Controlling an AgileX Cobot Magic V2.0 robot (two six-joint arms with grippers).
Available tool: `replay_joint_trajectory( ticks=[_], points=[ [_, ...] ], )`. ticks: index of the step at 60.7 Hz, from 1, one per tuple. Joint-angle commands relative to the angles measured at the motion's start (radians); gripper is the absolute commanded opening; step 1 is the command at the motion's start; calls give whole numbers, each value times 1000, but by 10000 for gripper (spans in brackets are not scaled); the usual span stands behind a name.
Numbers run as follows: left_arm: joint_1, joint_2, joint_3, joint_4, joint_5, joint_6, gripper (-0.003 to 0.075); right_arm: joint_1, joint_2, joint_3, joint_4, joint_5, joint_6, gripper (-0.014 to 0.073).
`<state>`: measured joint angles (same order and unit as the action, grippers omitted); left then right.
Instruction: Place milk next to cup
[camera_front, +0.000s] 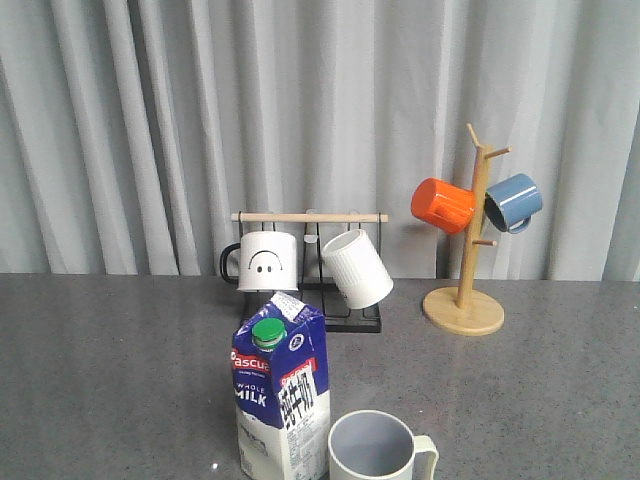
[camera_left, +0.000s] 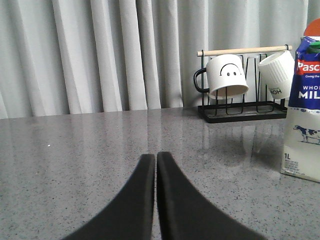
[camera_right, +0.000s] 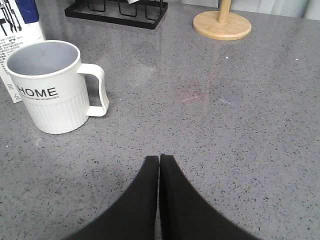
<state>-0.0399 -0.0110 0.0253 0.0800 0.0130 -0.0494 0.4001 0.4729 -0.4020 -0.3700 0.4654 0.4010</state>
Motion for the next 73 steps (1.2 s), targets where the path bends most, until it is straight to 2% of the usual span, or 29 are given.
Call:
replay_joint_trajectory(
  ticks=[1,37,44,50,56,67,73],
  points=[
    [-2,-13,25,-1,-70,-4,-8,-1,3,-26,-23,-65,-3,-5],
    [-2,-13,25,-1,-70,-3,-8,-8,-9,-26,-22,-65,-3,-5],
    [-2,-13,25,-1,-70,-3,-8,-83,-48,-5,-27,-82,-10,-5],
    [-2,-13,25,-1,-70,-3,-8,-180,-121,102,-52,-159,-10,-5],
    [-2,-13,25,-1,-70,-3,-8,-229,-228,195,-45,-188,-10,-5],
    [-2,-13,25,-1,-70,-3,-8,-324,-370,261,-47,-190,-19,-5],
    [-2,-13,25,-1,-70,-3,-8,-378,-436,316,1,-268,-21,-5]
  ],
)
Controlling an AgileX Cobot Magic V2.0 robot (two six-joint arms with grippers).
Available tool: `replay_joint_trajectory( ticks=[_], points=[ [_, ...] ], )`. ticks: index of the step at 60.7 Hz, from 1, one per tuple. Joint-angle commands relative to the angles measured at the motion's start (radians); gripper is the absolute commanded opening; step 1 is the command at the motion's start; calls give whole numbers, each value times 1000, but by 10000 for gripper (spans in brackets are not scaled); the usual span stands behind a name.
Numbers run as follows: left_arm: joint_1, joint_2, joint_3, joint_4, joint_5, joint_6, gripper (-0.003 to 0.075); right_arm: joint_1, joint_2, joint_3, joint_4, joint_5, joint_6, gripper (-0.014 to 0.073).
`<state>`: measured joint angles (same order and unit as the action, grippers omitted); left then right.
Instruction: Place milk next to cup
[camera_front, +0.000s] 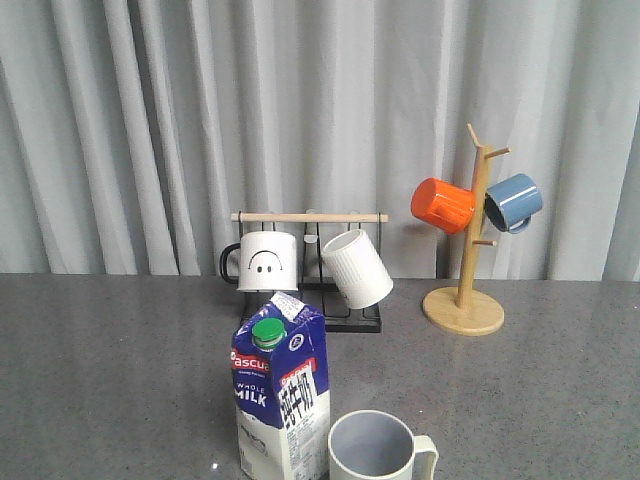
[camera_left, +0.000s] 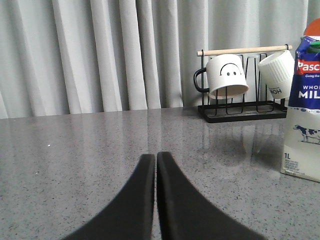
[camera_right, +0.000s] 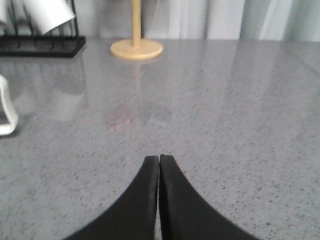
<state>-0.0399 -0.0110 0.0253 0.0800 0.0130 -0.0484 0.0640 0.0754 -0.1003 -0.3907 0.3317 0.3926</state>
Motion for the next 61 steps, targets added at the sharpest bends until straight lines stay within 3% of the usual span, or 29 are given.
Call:
replay_joint_trajectory(
  ticks=[1,13,29,61],
  points=[
    [-2,-13,25,-1,-70,-4,-8,-52,-47,24,37,-151,-14,-5],
    [-2,-13,25,-1,-70,-4,-8,-125,-95,138,211,-387,-77,-5],
    [-2,-13,25,-1,-70,-4,-7,-131,-96,136,370,-435,-307,-5],
    [-2,-13,25,-1,-70,-4,-6,-131,-96,136,368,-439,-311,-5]
  ],
)
